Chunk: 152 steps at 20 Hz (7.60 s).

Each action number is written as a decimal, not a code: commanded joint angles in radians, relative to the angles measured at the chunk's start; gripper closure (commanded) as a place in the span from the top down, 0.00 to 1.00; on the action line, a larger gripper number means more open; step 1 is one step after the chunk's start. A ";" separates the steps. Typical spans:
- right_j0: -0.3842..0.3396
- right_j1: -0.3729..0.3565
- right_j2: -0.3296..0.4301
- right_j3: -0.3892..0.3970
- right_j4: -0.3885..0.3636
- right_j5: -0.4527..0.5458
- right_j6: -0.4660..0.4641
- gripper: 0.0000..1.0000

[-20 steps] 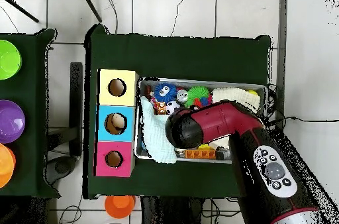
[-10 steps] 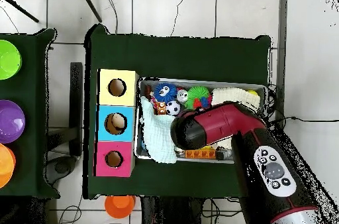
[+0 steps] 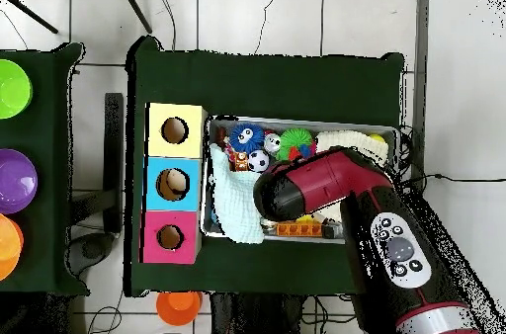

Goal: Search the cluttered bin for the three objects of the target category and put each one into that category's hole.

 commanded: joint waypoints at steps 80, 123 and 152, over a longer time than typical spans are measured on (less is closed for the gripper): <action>0.168 0.220 -0.232 -0.233 -0.083 0.056 -0.064 1.00; 0.143 -0.047 -0.173 -0.046 0.088 0.211 -0.191 0.00; 0.132 0.097 -0.169 -0.094 0.029 0.047 -0.109 0.00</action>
